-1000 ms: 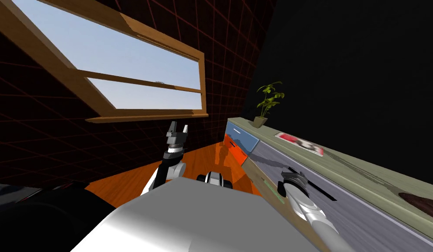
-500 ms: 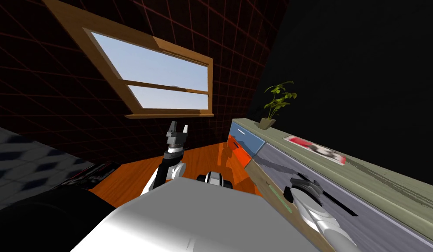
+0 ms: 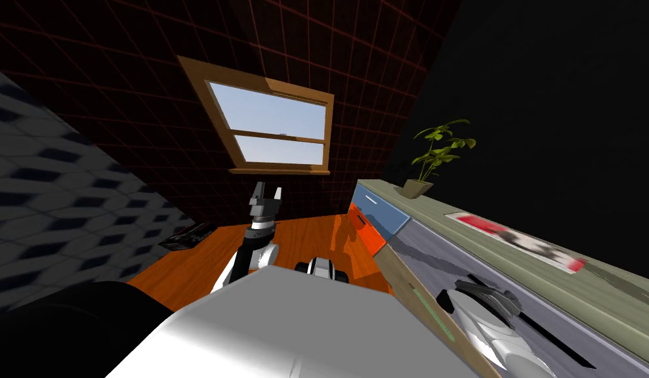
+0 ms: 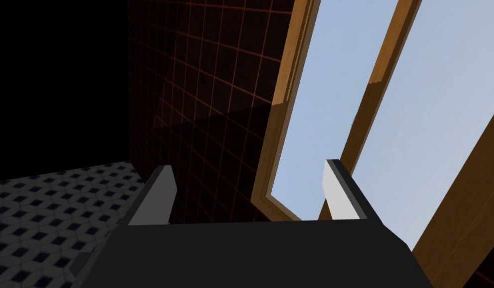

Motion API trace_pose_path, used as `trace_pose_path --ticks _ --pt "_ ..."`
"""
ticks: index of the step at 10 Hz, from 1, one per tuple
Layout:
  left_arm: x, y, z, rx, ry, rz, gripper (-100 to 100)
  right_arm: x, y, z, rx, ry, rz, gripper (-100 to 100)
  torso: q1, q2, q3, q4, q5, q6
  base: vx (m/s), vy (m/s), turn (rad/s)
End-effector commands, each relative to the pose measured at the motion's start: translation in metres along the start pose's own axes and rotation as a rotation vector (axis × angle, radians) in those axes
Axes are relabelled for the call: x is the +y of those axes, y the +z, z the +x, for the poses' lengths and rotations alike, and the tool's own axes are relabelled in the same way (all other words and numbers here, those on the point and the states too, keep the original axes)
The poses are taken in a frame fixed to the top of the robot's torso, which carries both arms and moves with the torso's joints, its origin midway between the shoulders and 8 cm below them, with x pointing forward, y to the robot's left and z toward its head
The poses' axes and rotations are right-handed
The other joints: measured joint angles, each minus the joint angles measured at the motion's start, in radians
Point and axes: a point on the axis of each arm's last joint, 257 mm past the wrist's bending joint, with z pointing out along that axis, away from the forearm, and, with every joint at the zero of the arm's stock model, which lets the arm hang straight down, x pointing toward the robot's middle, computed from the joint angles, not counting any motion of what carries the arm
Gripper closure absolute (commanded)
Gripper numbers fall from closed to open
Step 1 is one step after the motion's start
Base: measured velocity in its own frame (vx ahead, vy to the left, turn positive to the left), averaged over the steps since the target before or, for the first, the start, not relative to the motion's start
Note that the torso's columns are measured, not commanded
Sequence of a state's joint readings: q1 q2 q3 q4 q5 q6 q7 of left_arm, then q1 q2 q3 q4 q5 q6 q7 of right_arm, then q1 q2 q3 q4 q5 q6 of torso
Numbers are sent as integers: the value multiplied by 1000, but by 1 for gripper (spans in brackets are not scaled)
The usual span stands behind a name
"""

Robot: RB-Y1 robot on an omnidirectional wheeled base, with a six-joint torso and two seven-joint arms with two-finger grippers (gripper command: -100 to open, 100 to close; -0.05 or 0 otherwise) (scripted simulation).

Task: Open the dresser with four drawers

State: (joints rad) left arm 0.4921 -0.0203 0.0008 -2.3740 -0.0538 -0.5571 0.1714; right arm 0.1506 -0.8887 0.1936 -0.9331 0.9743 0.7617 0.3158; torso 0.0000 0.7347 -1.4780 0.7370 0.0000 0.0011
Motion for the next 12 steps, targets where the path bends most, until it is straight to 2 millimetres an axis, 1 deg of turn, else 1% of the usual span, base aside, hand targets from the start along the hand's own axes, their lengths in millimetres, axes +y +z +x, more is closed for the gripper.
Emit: trace_pose_path --ticks 1,2,3,4,5,6,7,8,9,10,11,12 --pt "0 0 0 0 0 0 0 -21 5 23 52 3 43 -100 0 1 1 0 0 -3 -75 6 216" --pt "0 0 0 0 0 0 0 -18 6 19 42 -3 40 -100 0 3 2 1 0 -1 -31 4 14" --pt "0 0 0 0 0 0 0 -1 -1 3 6 0 1 100 0 2 2 1 0 0 63 -3 -331" --pt "0 0 0 0 0 0 0 -1 -1 2 6 1 0 100 -1 -1 -1 0 0 1 85 -10 -275" --pt "0 0 0 0 0 0 0 17 -8 -19 -41 -1 -38 100 -3 -2 0 -1 -4 -1 114 -20 -399" --pt "0 0 0 0 0 0 0 31 -15 -35 -71 13 -66 100 -6 0 0 -2 -6 3 168 9 -450" --pt "0 0 0 0 0 0 0 32 -16 -40 -91 -6 -71 100 -8 -1 1 -3 -8 1 132 23 -228" --pt "0 0 0 0 0 0 0 44 -23 -57 -123 4 -93 100 -9 0 2 -2 -9 -4 117 4 -356" --pt "0 0 0 0 0 0 0 46 -24 -61 -140 -11 -99 100 -10 0 2 -2 -9 -3 89 -2 -187" --pt "0 0 0 0 0 0 0 58 -32 -79 -174 1 -126 100 -10 1 2 -2 -9 -5 100 2 -363" --pt "0 0 0 0 0 0 0 57 -33 -82 -189 -17 -123 100 -9 -1 1 -3 -10 -2 82 14 -186" --pt "0 0 0 0 0 0 0 68 -42 -100 -228 -11 -148 100 -9 -1 1 -3 -10 -4 90 20 -324"
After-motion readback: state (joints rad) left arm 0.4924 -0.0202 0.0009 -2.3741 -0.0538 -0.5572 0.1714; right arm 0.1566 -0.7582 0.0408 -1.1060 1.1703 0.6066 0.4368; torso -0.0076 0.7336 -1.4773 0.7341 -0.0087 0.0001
